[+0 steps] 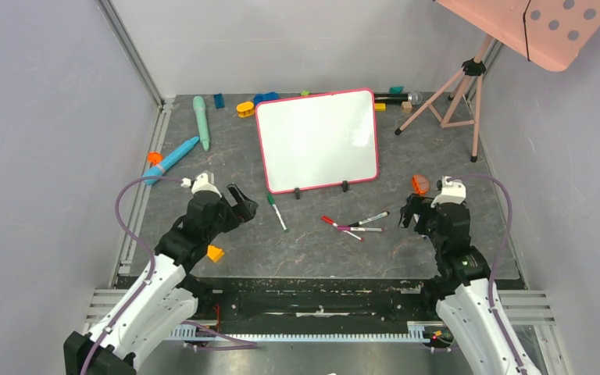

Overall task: Write a sentence on the whiteboard
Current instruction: Pick up the whiteboard marker from the center of the board, then pass from the right arm to the left

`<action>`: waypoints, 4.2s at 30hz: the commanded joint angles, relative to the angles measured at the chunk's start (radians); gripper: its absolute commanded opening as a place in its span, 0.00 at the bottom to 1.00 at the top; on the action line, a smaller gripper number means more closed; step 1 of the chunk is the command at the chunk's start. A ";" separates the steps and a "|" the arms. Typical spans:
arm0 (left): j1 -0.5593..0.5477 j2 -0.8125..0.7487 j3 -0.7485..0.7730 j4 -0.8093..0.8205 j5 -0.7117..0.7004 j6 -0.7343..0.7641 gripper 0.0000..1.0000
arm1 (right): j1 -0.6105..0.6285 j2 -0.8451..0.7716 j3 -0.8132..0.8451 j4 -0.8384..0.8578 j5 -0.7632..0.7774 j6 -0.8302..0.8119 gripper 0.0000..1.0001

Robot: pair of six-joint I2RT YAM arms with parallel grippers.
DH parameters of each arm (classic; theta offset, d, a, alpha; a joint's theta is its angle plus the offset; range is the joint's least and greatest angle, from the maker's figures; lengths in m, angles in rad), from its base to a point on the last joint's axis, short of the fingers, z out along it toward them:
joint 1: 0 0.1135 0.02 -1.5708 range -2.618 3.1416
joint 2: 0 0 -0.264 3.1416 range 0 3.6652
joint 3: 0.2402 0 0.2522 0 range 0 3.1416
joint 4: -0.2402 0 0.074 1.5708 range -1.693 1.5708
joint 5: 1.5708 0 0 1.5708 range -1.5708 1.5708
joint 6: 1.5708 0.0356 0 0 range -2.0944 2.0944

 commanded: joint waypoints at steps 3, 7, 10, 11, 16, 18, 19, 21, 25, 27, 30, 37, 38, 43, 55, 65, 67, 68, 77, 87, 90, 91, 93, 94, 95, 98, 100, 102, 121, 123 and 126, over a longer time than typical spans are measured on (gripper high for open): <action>-0.002 -0.051 0.012 0.101 0.173 0.147 1.00 | 0.005 0.039 0.082 -0.036 0.046 -0.031 0.98; -0.002 -0.072 0.000 0.136 0.277 0.193 1.00 | 0.004 0.141 0.140 -0.116 0.068 -0.034 0.98; -0.002 -0.073 -0.007 0.154 0.318 0.231 1.00 | 0.005 0.219 0.184 -0.172 0.052 0.007 0.98; -0.002 -0.072 -0.009 0.156 0.316 0.236 1.00 | 0.004 0.249 0.195 -0.189 0.060 0.032 0.98; -0.002 -0.064 -0.016 0.172 0.309 0.235 1.00 | 0.004 0.374 0.208 -0.209 0.014 -0.024 0.93; -0.002 -0.059 -0.015 0.177 0.316 0.236 1.00 | 0.004 0.414 0.210 -0.209 0.013 -0.029 0.88; -0.002 -0.057 -0.014 0.178 0.318 0.237 1.00 | 0.004 0.431 0.210 -0.202 0.013 -0.041 0.88; -0.001 -0.057 -0.016 0.177 0.316 0.235 1.00 | 0.005 0.449 0.204 -0.189 0.035 -0.052 0.85; -0.002 -0.057 -0.018 0.174 0.312 0.238 1.00 | 0.004 0.481 0.190 -0.158 0.043 -0.062 0.80; -0.001 -0.056 -0.015 0.174 0.313 0.247 1.00 | 0.005 0.499 0.185 -0.151 0.076 -0.056 0.80; -0.002 -0.056 -0.008 0.167 0.308 0.258 1.00 | 0.004 0.520 0.175 -0.125 0.101 -0.055 0.78; -0.034 -0.047 0.019 0.134 0.298 0.304 1.00 | -0.022 0.615 0.195 -0.073 0.055 -0.097 0.62; -0.040 -0.043 0.021 0.133 0.298 0.311 1.00 | -0.032 0.630 0.196 -0.067 0.052 -0.098 0.61; -0.058 -0.041 0.042 0.107 0.269 0.355 1.00 | -0.088 0.714 0.235 -0.055 0.002 -0.089 0.56; -0.070 0.033 0.118 0.095 0.374 0.443 1.00 | -0.109 0.803 0.281 -0.049 -0.072 -0.065 0.00; -0.071 0.224 0.199 0.349 0.693 0.506 1.00 | -0.103 0.664 0.411 -0.185 -0.409 -0.061 0.00; -0.073 0.253 0.193 0.410 0.661 0.530 1.00 | -0.098 0.650 0.434 -0.202 -0.511 -0.038 0.00; -0.073 0.272 0.196 0.460 0.662 0.561 1.00 | -0.093 0.646 0.446 -0.211 -0.572 -0.027 0.00; -0.136 0.358 0.223 0.534 0.770 1.252 0.98 | 0.024 0.721 0.684 -0.427 -0.853 0.058 0.00; -0.165 0.479 0.266 0.637 0.831 1.578 0.90 | 0.236 0.776 0.770 -0.424 -0.923 0.292 0.00; -0.176 0.499 0.281 0.633 0.870 1.614 0.88 | 0.268 0.772 0.768 -0.384 -0.925 0.341 0.00; -0.182 0.499 0.278 0.634 0.879 1.639 0.87 | 0.278 0.772 0.765 -0.376 -0.924 0.351 0.00; -0.194 0.500 0.278 0.635 0.883 1.660 0.86 | 0.299 0.768 0.761 -0.359 -0.922 0.372 0.00; -0.198 0.501 0.281 0.634 0.888 1.661 0.85 | 0.308 0.767 0.758 -0.347 -0.918 0.384 0.00; -0.201 0.503 0.285 0.633 0.898 1.662 0.84 | 0.319 0.767 0.754 -0.337 -0.915 0.396 0.00; -0.212 0.504 0.303 0.598 0.933 1.679 0.80 | 0.338 0.770 0.747 -0.303 -0.914 0.425 0.00; -0.220 0.505 0.315 0.551 0.962 1.725 0.77 | 0.346 0.779 0.749 -0.287 -0.914 0.437 0.00; -0.230 0.504 0.320 0.520 0.963 1.745 0.76 | 0.353 0.785 0.757 -0.277 -0.915 0.444 0.00; -0.263 0.535 0.356 0.346 0.876 1.933 0.63 | 0.387 0.840 0.815 -0.277 -0.954 0.463 0.00; -0.269 0.542 0.369 0.321 0.874 1.952 0.49 | 0.386 0.843 0.818 -0.278 -0.956 0.463 0.00; -0.275 0.545 0.371 0.303 0.861 1.970 0.20 | 0.386 0.846 0.822 -0.275 -0.960 0.463 0.00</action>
